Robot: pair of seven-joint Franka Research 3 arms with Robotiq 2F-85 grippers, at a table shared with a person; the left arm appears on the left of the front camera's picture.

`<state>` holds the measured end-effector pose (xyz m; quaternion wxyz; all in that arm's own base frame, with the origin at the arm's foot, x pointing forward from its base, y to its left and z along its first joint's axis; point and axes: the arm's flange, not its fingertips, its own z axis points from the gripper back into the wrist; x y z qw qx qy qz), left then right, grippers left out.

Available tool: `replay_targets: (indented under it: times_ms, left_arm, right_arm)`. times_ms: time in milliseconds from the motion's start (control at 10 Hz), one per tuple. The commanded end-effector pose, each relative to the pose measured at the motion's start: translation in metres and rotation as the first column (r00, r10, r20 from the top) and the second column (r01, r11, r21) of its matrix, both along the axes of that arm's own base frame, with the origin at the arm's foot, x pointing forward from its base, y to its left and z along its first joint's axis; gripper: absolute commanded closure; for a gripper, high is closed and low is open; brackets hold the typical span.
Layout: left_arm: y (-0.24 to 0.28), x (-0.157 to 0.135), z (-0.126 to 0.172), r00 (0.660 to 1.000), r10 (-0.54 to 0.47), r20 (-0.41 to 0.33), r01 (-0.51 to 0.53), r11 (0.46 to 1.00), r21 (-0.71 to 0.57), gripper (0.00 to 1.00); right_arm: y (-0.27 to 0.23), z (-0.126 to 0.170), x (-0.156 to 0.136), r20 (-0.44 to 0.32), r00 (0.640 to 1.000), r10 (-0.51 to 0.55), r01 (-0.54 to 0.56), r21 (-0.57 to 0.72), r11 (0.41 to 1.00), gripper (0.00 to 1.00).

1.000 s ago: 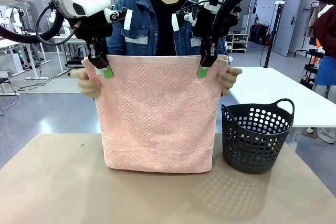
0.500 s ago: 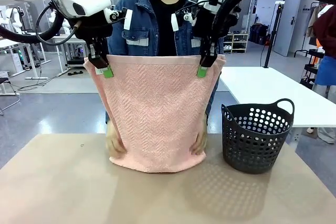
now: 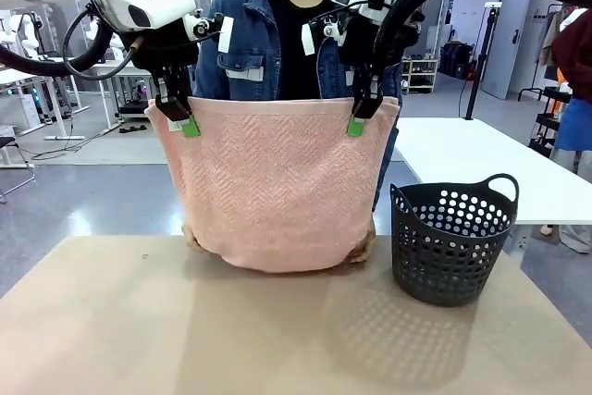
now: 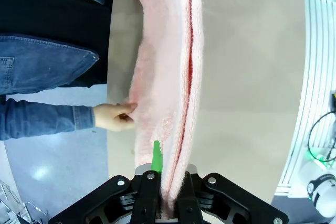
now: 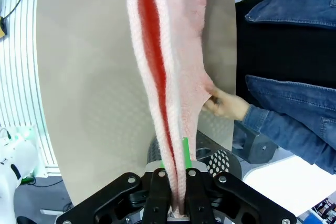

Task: Fold the towel.
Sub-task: Release the end of the 100 cm Hotel Towel you were holding.

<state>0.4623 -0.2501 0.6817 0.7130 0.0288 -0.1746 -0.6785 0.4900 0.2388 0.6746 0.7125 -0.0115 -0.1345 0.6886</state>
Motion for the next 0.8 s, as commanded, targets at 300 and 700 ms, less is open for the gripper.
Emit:
replay_targets:
  times_ms: [300,700]
  left_arm:
    - [0.0017,-0.0003,0.0013,1.0,0.001,0.011,-0.001,1.0,0.018,1.0]
    - [0.0017,-0.0003,0.0013,1.0,0.001,0.011,-0.001,1.0,0.018,1.0]
  right_arm:
    - [-0.0013,0.0014,-0.0003,-0.001,1.0,-0.001,0.001,-0.001,1.0,1.0]
    - [-0.0013,0.0014,-0.0003,-0.001,1.0,-0.001,0.001,-0.001,1.0,1.0]
